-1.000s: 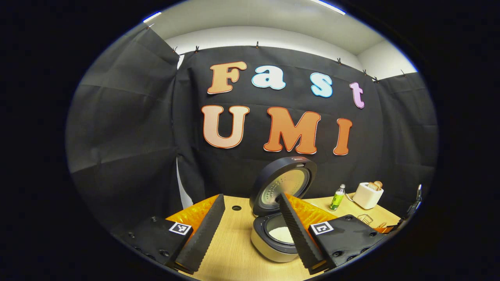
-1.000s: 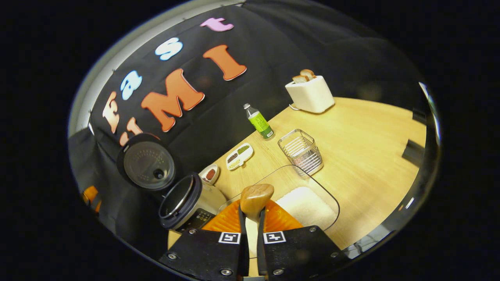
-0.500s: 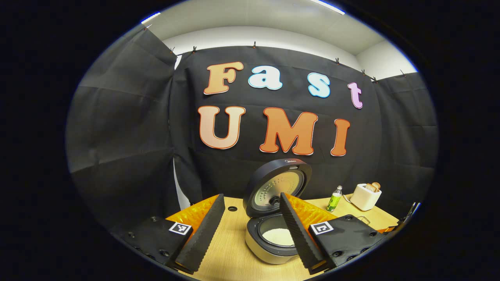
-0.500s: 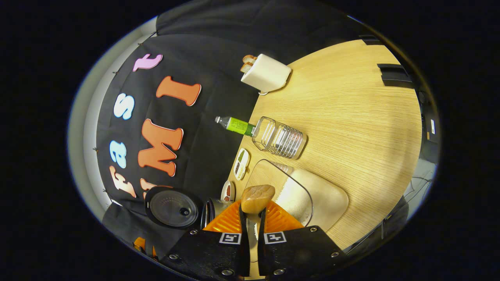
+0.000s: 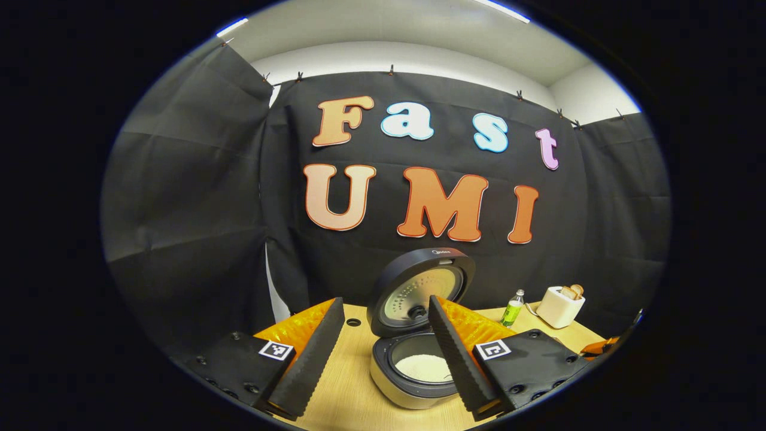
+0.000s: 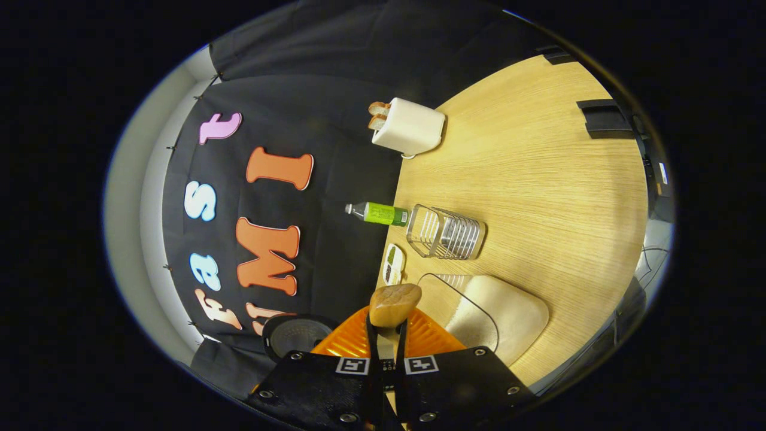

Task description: Close the left gripper, press the button to open the rice cooker; take a wooden spoon from the chopstick holder with the right hand, scoop a spoonful of rice and pour it into the rice cooker, then put the wooden spoon back into the chopstick holder.

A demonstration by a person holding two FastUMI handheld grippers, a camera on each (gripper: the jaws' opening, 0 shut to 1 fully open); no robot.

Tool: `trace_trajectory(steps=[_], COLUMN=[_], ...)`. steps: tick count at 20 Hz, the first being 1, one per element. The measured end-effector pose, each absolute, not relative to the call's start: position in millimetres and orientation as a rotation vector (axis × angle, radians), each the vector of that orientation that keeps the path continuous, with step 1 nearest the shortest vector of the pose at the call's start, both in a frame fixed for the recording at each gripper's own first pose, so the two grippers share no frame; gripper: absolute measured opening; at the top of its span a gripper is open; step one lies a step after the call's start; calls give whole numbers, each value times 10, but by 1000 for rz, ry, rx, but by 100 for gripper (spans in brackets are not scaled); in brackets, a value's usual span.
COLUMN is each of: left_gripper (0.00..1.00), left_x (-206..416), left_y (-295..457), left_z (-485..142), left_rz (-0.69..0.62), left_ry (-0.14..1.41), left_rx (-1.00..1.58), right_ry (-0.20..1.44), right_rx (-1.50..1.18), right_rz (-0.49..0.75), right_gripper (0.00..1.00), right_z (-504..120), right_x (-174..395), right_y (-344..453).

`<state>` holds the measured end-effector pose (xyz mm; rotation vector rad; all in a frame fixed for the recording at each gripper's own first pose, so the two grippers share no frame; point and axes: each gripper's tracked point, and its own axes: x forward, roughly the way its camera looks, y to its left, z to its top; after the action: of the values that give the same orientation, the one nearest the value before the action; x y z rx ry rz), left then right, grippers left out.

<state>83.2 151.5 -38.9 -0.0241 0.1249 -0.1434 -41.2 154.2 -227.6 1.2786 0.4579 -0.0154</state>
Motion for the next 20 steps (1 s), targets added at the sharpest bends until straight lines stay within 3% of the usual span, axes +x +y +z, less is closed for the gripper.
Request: trace_trajectory(steps=[13, 20], left_gripper=[94, 94], left_x=[949, 961], left_y=[1472, 1639], left_z=[-413, -442], left_rz=[-132, -93], left_ry=[114, 114], left_rx=[-28, -28], right_ry=[375, 425], right_rx=[1337, 1278], right_rz=[100, 190], right_gripper=[7, 7], right_z=[-1209, -873], right_x=[205, 689], right_y=[1902, 2451])
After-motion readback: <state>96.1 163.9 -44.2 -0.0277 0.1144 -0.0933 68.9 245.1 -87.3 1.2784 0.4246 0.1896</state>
